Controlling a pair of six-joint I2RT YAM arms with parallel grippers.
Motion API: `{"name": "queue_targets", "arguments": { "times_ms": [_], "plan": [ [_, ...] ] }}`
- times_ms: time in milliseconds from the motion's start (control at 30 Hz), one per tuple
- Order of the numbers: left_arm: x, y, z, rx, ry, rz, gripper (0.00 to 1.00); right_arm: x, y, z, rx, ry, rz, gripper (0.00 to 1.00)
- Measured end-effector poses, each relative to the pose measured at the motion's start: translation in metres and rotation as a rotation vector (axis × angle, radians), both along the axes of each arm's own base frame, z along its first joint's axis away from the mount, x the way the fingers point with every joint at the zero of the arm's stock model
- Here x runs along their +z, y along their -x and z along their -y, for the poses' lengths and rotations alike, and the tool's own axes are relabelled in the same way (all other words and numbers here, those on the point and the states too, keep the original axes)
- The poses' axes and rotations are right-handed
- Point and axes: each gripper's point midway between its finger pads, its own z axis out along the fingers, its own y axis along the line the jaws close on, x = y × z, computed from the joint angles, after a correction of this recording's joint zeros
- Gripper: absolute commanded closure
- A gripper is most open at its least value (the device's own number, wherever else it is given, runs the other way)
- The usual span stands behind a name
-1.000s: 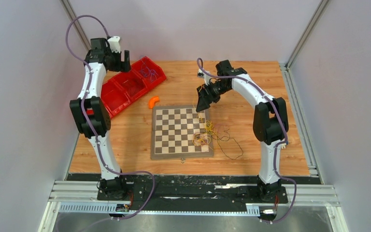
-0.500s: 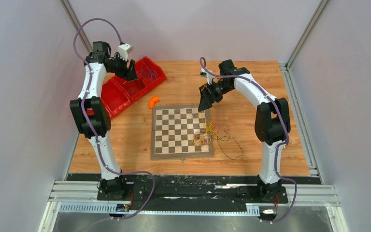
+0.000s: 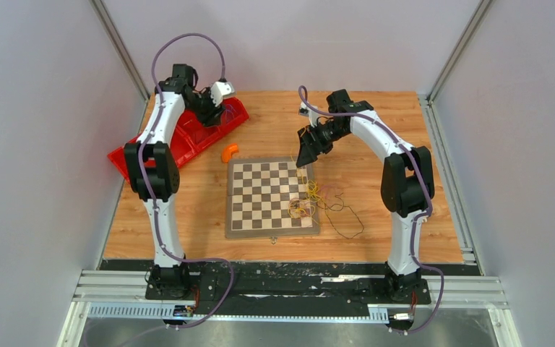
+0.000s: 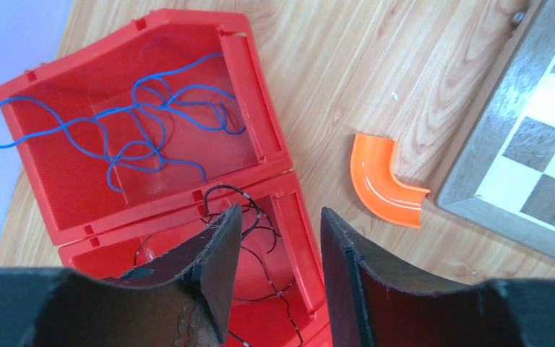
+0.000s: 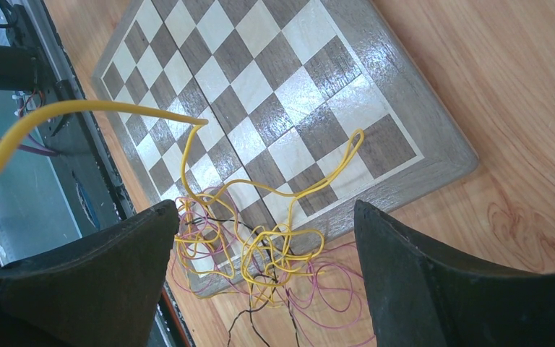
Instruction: Untangle the cables
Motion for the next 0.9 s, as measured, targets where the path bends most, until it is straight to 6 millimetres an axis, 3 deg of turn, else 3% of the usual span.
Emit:
{"name": "queue_targets", "arguments": {
  "times_ms": [133, 233, 267, 533, 600, 767, 900],
  "plan": [
    [-0.019, -0.005, -0.007, 0.000, -0.049, -0.013, 0.66, 0.000, 0.000, 0.000, -0.001, 0.001, 0.000, 0.11],
    [-0.029, -0.008, -0.016, 0.014, -0.079, -0.021, 0.97, 0.000, 0.000, 0.000, -0.002, 0.003, 0.001, 0.11],
    [-0.032, -0.008, -0.020, 0.021, -0.087, -0.025, 0.99, -0.001, -0.001, 0.001, -0.003, 0.006, 0.002, 0.11],
    [-0.044, -0.012, -0.054, 0.144, -0.080, -0.048, 1.00, -0.001, -0.001, 0.001, -0.004, 0.010, 0.003, 0.11],
    [-0.043, -0.015, -0.080, 0.235, -0.077, -0.059, 1.00, -0.001, -0.001, 0.001, -0.004, 0.010, 0.003, 0.11],
    [-0.046, -0.036, -0.114, 0.399, -0.058, -0.067, 1.00, -0.002, -0.001, 0.002, -0.006, 0.013, 0.004, 0.11],
    [-0.070, -0.043, -0.113, 0.494, -0.011, -0.135, 1.00, -0.002, -0.001, 0.002, -0.007, 0.018, 0.004, 0.11]
  ]
}}
